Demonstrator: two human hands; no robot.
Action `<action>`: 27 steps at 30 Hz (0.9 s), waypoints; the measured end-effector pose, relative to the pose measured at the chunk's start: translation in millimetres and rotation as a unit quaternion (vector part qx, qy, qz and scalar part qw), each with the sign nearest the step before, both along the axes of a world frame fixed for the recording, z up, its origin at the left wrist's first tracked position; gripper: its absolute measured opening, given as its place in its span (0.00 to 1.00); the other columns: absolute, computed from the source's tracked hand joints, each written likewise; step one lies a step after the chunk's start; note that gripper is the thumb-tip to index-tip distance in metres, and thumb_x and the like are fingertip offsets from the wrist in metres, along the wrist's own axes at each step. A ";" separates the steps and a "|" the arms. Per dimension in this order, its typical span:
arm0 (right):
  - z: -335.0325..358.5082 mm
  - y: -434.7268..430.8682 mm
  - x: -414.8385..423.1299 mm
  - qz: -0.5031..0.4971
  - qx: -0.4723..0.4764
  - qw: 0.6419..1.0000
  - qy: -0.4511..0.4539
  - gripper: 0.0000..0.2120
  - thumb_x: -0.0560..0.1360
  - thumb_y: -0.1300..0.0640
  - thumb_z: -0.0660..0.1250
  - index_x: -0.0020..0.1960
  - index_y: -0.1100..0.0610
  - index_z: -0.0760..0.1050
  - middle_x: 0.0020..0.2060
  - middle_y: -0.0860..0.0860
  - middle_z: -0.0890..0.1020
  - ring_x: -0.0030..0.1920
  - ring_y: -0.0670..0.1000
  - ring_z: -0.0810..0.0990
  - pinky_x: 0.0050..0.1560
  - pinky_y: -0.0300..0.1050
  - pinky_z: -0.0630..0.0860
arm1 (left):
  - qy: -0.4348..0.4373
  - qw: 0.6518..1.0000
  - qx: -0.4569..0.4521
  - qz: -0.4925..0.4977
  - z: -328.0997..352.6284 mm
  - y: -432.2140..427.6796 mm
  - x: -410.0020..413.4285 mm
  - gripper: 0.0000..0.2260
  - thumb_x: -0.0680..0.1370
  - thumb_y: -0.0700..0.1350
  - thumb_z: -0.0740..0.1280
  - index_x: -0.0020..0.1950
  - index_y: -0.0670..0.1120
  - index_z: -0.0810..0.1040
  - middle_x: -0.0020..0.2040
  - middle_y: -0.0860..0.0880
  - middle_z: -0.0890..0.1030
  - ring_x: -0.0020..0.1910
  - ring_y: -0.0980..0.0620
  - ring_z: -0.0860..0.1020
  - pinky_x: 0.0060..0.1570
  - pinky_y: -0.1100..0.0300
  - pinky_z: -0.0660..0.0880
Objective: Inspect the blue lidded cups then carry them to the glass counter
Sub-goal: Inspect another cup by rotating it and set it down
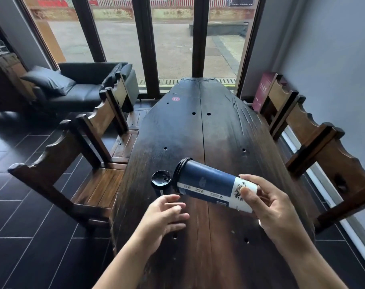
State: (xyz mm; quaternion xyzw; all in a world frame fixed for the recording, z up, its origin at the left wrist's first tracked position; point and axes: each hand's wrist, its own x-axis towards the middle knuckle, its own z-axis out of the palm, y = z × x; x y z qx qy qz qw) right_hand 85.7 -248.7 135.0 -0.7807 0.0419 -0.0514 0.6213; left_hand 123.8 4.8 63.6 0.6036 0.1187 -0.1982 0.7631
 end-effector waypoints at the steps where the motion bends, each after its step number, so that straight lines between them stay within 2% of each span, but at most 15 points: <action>1: 3.9 -2.8 0.6 0.010 -0.035 0.999 0.007 0.25 0.68 0.30 0.70 0.60 0.42 0.81 0.45 0.49 0.87 0.47 0.52 0.87 0.49 0.60 0.85 | 0.023 0.999 -0.018 0.027 -3.7 6.9 1.5 0.11 0.81 0.37 0.68 0.62 0.42 0.76 0.65 0.32 0.79 0.50 0.37 0.86 0.47 0.44 0.83; 3: 10.9 -3.6 1.0 0.037 -0.100 0.994 0.022 0.22 0.69 0.30 0.70 0.59 0.38 0.81 0.42 0.45 0.86 0.42 0.49 0.87 0.46 0.57 0.85 | 0.044 0.996 -0.071 0.037 -4.0 18.2 2.3 0.17 0.81 0.47 0.65 0.68 0.41 0.74 0.61 0.33 0.81 0.48 0.37 0.85 0.44 0.45 0.84; 6: 19.2 4.7 0.0 0.063 -0.156 0.986 0.017 0.21 0.69 0.33 0.69 0.59 0.37 0.81 0.39 0.40 0.85 0.36 0.47 0.86 0.43 0.53 0.85 | 0.061 0.993 -0.076 -0.062 5.2 29.7 0.3 0.26 0.79 0.64 0.62 0.70 0.48 0.75 0.62 0.34 0.82 0.55 0.32 0.83 0.39 0.48 0.84; 8: 23.0 12.0 -0.2 0.070 -0.187 0.980 0.007 0.21 0.69 0.34 0.67 0.60 0.38 0.81 0.38 0.38 0.85 0.35 0.46 0.85 0.40 0.47 0.85 | 0.075 0.986 -0.077 -0.124 7.8 32.2 -0.7 0.32 0.75 0.69 0.61 0.70 0.49 0.76 0.63 0.33 0.81 0.55 0.32 0.83 0.37 0.50 0.84; 10: 25.6 17.7 0.8 0.068 -0.212 0.975 0.002 0.23 0.69 0.32 0.66 0.60 0.39 0.82 0.37 0.42 0.85 0.33 0.45 0.84 0.36 0.37 0.81 | 0.090 0.980 -0.093 -0.149 7.4 32.0 -2.1 0.35 0.72 0.69 0.62 0.69 0.46 0.77 0.57 0.33 0.82 0.47 0.36 0.85 0.34 0.52 0.83; 11: 27.2 19.5 1.7 0.065 -0.224 0.972 0.001 0.24 0.69 0.30 0.66 0.60 0.39 0.81 0.38 0.44 0.86 0.34 0.45 0.84 0.35 0.35 0.80 | 0.097 0.979 -0.103 -0.149 6.3 32.6 -2.6 0.36 0.72 0.69 0.63 0.69 0.45 0.78 0.53 0.33 0.82 0.43 0.38 0.86 0.32 0.53 0.83; 13: 26.5 19.7 4.2 0.066 -0.239 0.969 0.001 0.26 0.69 0.26 0.65 0.60 0.38 0.81 0.39 0.46 0.86 0.36 0.44 0.84 0.40 0.39 0.81 | 0.101 0.976 -0.118 -0.153 2.5 34.8 -3.5 0.35 0.73 0.68 0.61 0.69 0.43 0.77 0.51 0.34 0.82 0.40 0.40 0.85 0.30 0.55 0.82; 16: 25.6 19.6 4.8 0.083 -0.250 0.965 0.017 0.27 0.70 0.25 0.64 0.61 0.38 0.80 0.40 0.46 0.86 0.38 0.45 0.85 0.41 0.44 0.83 | 0.092 0.973 -0.124 -0.172 -2.6 37.1 -5.3 0.34 0.75 0.68 0.60 0.71 0.45 0.76 0.54 0.34 0.81 0.41 0.40 0.85 0.28 0.57 0.82; 18: 25.7 21.1 3.6 0.093 -0.245 0.965 0.029 0.25 0.70 0.30 0.65 0.62 0.39 0.80 0.41 0.48 0.85 0.36 0.49 0.85 0.36 0.42 0.83 | 0.083 0.973 -0.136 -0.166 -3.4 37.0 -6.6 0.33 0.75 0.66 0.66 0.72 0.46 0.75 0.56 0.34 0.82 0.42 0.39 0.85 0.29 0.57 0.82; 20: 25.5 22.9 1.8 0.097 -0.233 0.967 0.036 0.25 0.70 0.34 0.65 0.64 0.41 0.78 0.43 0.48 0.85 0.38 0.49 0.84 0.33 0.40 0.83 | 0.063 0.975 -0.144 -0.160 -5.3 37.1 -8.6 0.33 0.73 0.63 0.70 0.73 0.46 0.74 0.59 0.34 0.81 0.45 0.37 0.85 0.32 0.56 0.83; 23: 22.2 23.1 0.1 0.101 -0.197 0.974 0.050 0.27 0.69 0.33 0.66 0.66 0.42 0.76 0.49 0.47 0.83 0.45 0.49 0.84 0.33 0.49 0.85 | 0.025 0.975 -0.161 -0.150 -8.8 38.4 -13.7 0.35 0.71 0.61 0.75 0.73 0.48 0.72 0.62 0.35 0.80 0.48 0.35 0.84 0.35 0.54 0.84; 27: 19.6 22.6 0.1 0.080 -0.171 0.980 0.059 0.27 0.69 0.32 0.65 0.64 0.44 0.77 0.49 0.49 0.83 0.41 0.53 0.87 0.34 0.55 0.86 | 0.001 0.977 -0.175 -0.119 -14.0 38.6 -18.0 0.35 0.69 0.56 0.80 0.72 0.49 0.72 0.66 0.37 0.78 0.54 0.32 0.81 0.40 0.50 0.85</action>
